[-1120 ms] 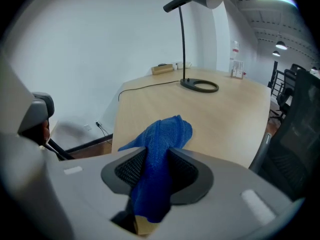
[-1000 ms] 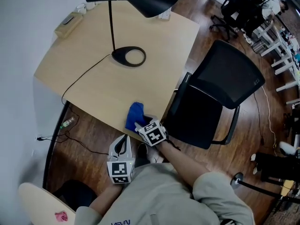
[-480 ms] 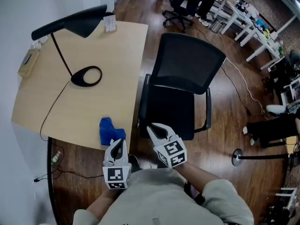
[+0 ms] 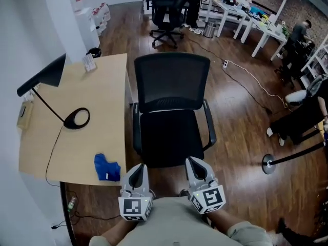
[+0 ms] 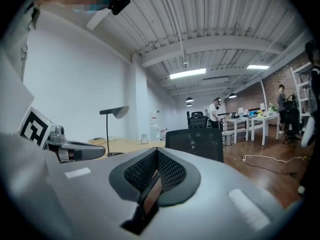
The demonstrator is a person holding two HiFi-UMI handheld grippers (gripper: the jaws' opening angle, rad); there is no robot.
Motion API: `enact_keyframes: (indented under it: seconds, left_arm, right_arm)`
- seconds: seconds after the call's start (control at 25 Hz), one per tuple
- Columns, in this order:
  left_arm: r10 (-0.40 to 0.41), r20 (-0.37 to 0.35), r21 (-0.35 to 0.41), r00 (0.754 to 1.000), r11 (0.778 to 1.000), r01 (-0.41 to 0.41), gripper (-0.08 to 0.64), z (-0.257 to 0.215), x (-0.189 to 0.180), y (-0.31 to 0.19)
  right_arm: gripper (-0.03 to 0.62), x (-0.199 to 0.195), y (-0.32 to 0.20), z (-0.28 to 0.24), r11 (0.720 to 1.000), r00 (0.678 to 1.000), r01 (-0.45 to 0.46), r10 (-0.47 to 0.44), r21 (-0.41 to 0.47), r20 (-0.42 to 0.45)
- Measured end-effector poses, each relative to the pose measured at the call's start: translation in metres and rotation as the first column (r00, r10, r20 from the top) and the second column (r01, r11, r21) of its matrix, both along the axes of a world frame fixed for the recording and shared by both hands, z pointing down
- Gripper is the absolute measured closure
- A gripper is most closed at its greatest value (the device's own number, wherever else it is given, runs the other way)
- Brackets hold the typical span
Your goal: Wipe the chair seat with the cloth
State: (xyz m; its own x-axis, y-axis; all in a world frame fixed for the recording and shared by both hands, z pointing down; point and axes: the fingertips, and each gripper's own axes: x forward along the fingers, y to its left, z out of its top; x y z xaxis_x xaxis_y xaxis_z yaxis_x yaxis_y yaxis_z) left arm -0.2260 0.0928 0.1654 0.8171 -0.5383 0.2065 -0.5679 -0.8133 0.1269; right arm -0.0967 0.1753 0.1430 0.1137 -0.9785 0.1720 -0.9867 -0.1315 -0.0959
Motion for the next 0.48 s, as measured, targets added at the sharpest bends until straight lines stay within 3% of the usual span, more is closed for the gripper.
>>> enact_keyframes:
  seconds: [0.24,0.48]
  left_arm:
    - [-0.014,0.007,0.040,1.000,0.999,0.014,0.555,-0.009,0.058,0.066]
    - [-0.047,0.035,0.064,0.998,0.997,0.045,0.555,-0.003,0.083,0.131]
  right_arm:
    - [0.591,0.032,0.065,-0.018,0.997,0.998,0.059,-0.059,0.052,-0.006]
    - [0.591,0.042,0.116,-0.002,0.988,0.988,0.151,-0.152,0.042,0.040]
